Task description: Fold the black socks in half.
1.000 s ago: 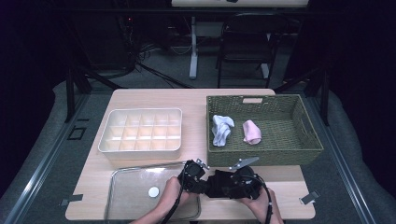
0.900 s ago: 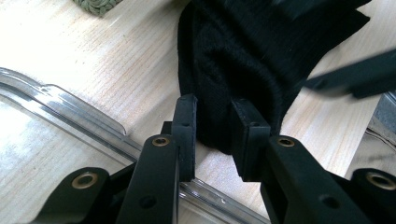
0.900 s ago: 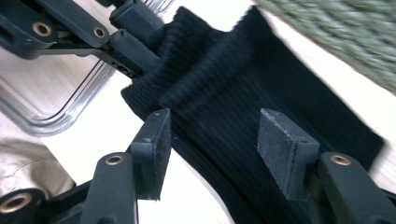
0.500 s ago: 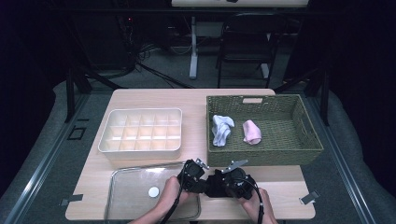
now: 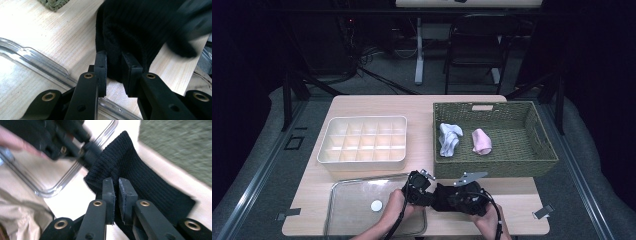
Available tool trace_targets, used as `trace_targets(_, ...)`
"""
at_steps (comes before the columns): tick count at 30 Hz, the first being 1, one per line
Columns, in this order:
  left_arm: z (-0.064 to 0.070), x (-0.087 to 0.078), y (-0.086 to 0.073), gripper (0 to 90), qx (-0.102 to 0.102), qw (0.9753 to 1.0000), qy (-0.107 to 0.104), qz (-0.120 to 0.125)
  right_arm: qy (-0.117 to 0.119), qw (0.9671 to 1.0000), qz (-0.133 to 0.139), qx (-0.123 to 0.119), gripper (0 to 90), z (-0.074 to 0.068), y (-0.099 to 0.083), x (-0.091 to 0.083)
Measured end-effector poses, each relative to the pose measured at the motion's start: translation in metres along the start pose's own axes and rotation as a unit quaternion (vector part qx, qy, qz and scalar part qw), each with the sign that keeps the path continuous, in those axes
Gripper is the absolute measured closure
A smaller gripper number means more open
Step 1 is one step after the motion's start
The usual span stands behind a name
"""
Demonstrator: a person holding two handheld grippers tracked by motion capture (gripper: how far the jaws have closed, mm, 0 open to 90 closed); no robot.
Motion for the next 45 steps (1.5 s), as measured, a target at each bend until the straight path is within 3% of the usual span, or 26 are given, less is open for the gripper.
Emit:
trace_targets(4,0.0,0.0,0.0,74.7,-0.001,1.0,0.0,0.0,-0.024,0.9989,-0.039,-0.014,84.0,-0.003,-0.001,0.02)
trace_targets(6,0.0,0.0,0.0,73.3,-0.001,1.0,0.002,0.001,-0.024,0.9984,-0.048,-0.016,83.4,-0.001,-0.002,0.027)
trace_targets(12,-0.002,-0.008,0.001,62.5,-0.008,0.9999,0.011,0.005,-0.007,0.9985,-0.052,-0.014,80.7,0.002,-0.004,0.031)
trace_targets(15,-0.002,-0.016,0.003,57.5,-0.014,0.9997,-0.005,0.017,0.007,0.9986,-0.052,-0.008,75.4,0.001,-0.004,0.03)
trace_targets(17,-0.001,-0.019,0.005,54.3,-0.014,0.9996,-0.003,0.025,0.014,0.9985,-0.052,-0.007,72.0,0.002,-0.005,0.03)
trace_targets(19,0.001,-0.021,0.006,51.8,-0.014,0.9994,-0.005,0.031,0.038,0.9982,-0.046,-0.001,66.9,0.003,-0.004,0.023)
trace_targets(23,0.006,-0.023,0.009,46.7,-0.012,0.999,0.001,0.043,0.047,0.9987,-0.011,0.016,58.8,0.008,-0.006,0.0)
trace_targets(28,0.009,-0.022,0.012,41.0,-0.019,0.9984,-0.002,0.053,0.019,0.9985,0.009,0.051,55.1,0.031,-0.016,-0.023)
trace_targets(30,0.01,-0.021,0.014,39.2,-0.024,0.9981,-0.004,0.056,-0.004,0.996,0.011,0.089,55.3,0.046,-0.023,-0.026)
trace_targets(33,0.01,-0.016,0.015,37.8,-0.015,0.9989,0.002,0.045,-0.004,0.9924,-0.004,0.123,53.8,0.058,-0.031,-0.023)
trace_targets(40,0.008,-0.004,0.011,40.2,-0.015,0.9996,0.003,0.025,0.005,0.9891,-0.073,0.128,53.0,0.057,-0.039,-0.003)
trace_targets(45,0.006,0.0,0.008,45.3,-0.019,0.9996,-0.012,0.017,0.021,0.9882,-0.082,0.128,55.9,0.056,-0.04,0.002)
Point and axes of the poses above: each handheld gripper's, and its own axes: x roughly forward along the jaws, y roughly out of its top, z roughly to its right, the point moved 5 cm from there along x, roughly forward along the jaws, and after that the axes turned 8 degrees about -z, right-handed, at the moved point
